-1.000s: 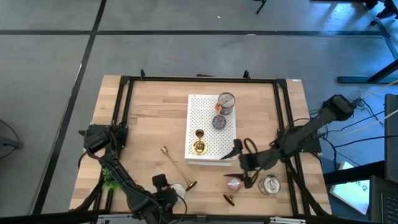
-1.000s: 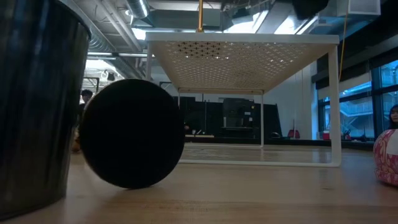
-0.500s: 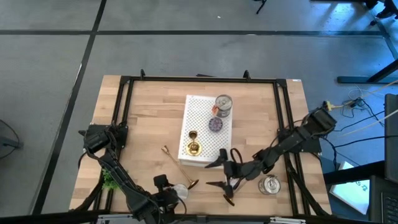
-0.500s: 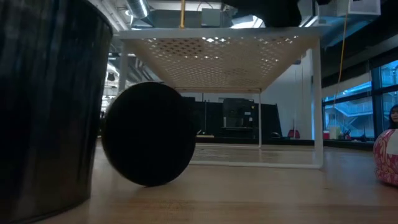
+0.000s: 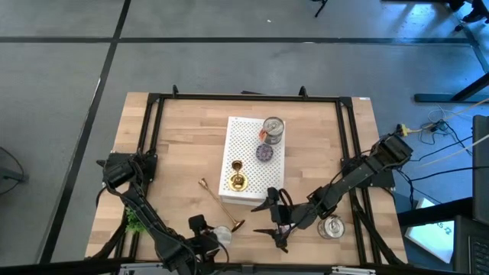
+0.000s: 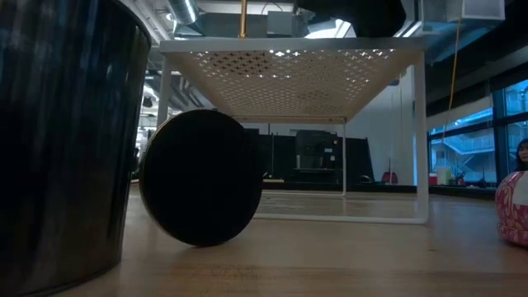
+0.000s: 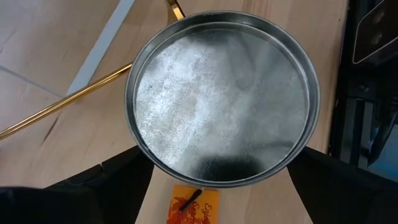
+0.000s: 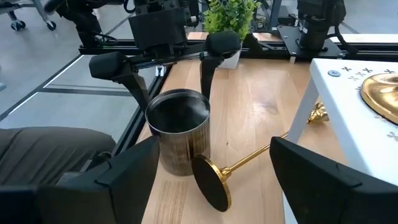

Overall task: Pick & Place candle stick holders
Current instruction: Put the left silver scented candle on the shelf

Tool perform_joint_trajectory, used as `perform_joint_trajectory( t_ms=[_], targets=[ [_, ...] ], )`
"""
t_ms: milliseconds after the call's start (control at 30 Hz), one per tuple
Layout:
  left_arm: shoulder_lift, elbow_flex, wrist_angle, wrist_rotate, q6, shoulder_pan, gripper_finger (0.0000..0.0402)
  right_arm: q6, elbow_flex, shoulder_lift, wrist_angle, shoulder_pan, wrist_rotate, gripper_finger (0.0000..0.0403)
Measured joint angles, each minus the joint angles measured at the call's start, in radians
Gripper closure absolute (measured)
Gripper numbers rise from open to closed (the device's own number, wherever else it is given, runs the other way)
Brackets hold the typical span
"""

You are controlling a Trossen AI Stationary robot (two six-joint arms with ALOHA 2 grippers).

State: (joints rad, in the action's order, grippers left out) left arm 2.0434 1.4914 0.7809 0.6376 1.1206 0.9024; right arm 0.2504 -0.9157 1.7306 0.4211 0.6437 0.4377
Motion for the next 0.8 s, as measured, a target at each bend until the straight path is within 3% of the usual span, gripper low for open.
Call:
perform_joint_trajectory(
  t_ms=[267,400,633,800],
  targets=[
    [0.000,0.000,0.000,0.000,0.002,0.000,0.0050,-0.015,0.005,-0.024,-0.030,0.024,0.007,0.0094],
    [0.000,0.000,0.000,0.000,0.002,0.000,0.0050,0.015,0.007,-0.108,-0.144,0.053,0.023,0.0094],
    [0.000,0.000,0.001,0.001,0.001,0.000,0.0050,0.142,0.005,-0.297,-0.398,0.132,0.155,0.0094],
    [0.000,0.000,0.001,0.005,0.001,0.000,0.0050,0.193,0.004,-0.314,-0.421,0.195,0.161,0.0094]
  ],
)
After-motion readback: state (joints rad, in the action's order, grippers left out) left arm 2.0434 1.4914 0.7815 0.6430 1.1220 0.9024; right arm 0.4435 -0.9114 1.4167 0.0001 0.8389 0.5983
